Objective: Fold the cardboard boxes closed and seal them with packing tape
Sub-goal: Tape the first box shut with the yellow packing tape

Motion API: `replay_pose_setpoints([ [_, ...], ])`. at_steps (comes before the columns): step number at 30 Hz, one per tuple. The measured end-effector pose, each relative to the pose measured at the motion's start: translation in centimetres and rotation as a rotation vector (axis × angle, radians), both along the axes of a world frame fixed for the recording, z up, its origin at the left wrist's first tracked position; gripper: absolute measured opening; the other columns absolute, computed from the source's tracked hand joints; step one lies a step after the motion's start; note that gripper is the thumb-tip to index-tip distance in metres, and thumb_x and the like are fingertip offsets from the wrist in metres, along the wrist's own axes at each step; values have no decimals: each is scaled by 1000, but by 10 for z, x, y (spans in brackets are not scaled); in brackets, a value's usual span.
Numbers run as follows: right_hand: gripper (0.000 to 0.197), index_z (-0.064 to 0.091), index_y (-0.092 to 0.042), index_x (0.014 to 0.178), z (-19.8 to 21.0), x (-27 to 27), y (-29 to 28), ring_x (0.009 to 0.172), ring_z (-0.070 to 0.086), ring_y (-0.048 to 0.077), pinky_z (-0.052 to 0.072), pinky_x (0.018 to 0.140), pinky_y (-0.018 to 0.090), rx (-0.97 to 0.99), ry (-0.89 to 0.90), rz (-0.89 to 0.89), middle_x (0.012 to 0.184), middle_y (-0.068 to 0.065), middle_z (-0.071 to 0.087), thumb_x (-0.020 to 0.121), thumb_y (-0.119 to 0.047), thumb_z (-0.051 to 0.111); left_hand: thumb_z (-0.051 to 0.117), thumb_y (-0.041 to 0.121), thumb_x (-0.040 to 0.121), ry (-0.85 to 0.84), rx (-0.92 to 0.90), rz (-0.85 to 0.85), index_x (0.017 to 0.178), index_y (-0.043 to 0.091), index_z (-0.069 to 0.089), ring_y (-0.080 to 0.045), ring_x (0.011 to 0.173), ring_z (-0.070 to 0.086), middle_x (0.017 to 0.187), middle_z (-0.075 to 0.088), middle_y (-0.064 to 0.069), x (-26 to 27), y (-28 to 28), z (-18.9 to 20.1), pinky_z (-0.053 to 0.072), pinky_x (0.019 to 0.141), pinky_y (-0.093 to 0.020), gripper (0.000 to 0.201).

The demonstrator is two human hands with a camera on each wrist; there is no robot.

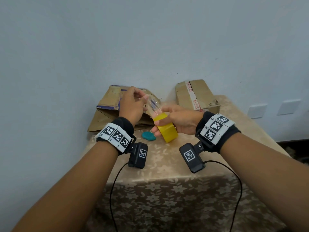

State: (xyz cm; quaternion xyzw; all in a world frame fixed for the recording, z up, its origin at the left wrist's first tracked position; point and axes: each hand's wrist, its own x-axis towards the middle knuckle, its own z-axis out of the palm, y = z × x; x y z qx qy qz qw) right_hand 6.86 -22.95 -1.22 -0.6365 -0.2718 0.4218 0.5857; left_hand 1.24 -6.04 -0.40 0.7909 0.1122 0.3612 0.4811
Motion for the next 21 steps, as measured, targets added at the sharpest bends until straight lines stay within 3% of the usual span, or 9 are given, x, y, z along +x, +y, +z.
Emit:
replay_pose_setpoints([
  [4,26,60,-11,117,-1,1,-3,79,77,27,63,78,39,30,2,19,101,24,75,96,3,64,66,11,97,84,-18,7,104,11,60,-13,89,64,99,60,0,-2,-1,-1,63,64,-29,9],
  [7,22,62,-13,110,0,4,-4,82,77,29,62,82,42,29,0,5,104,26,75,95,3,65,68,17,96,162,-35,-52,122,19,51,-17,99,65,113,57,0,-5,-3,7,61,59,-28,31],
  [9,22,62,-14,109,0,5,-6,83,77,30,64,79,40,31,3,-1,105,26,75,95,4,65,63,18,98,214,-37,-26,132,24,44,-17,93,68,116,57,-1,-8,-2,13,60,56,-28,40],
  [12,24,60,-14,109,0,7,-10,83,77,29,64,73,37,40,0,-14,104,25,75,95,5,64,49,21,105,351,-67,49,123,15,52,-17,72,70,106,66,-8,-16,1,19,56,51,-27,19],
  [14,26,58,-15,111,0,8,-12,87,76,30,63,79,39,37,-1,-32,107,24,75,95,4,64,47,19,105,553,-22,-16,114,10,60,-18,62,68,99,72,-13,-22,4,18,53,49,-24,18],
  [16,25,59,-16,110,1,7,-14,89,76,30,61,82,40,40,8,-56,108,24,75,95,4,64,54,14,103,797,87,-187,112,10,66,-19,63,70,105,73,-12,-26,8,11,56,54,-25,15],
  [18,23,57,-15,106,3,3,-16,87,75,31,62,76,39,46,23,-102,106,25,75,96,6,62,62,10,99,1010,269,-322,129,15,63,-18,69,73,119,66,-1,-26,9,1,62,67,-30,30],
  [21,18,55,-12,106,3,0,-14,84,74,32,62,72,39,44,27,-175,102,25,75,97,0,63,73,12,92,1146,481,-349,141,25,60,-15,75,73,124,65,-2,-22,7,-9,63,83,-37,52],
])
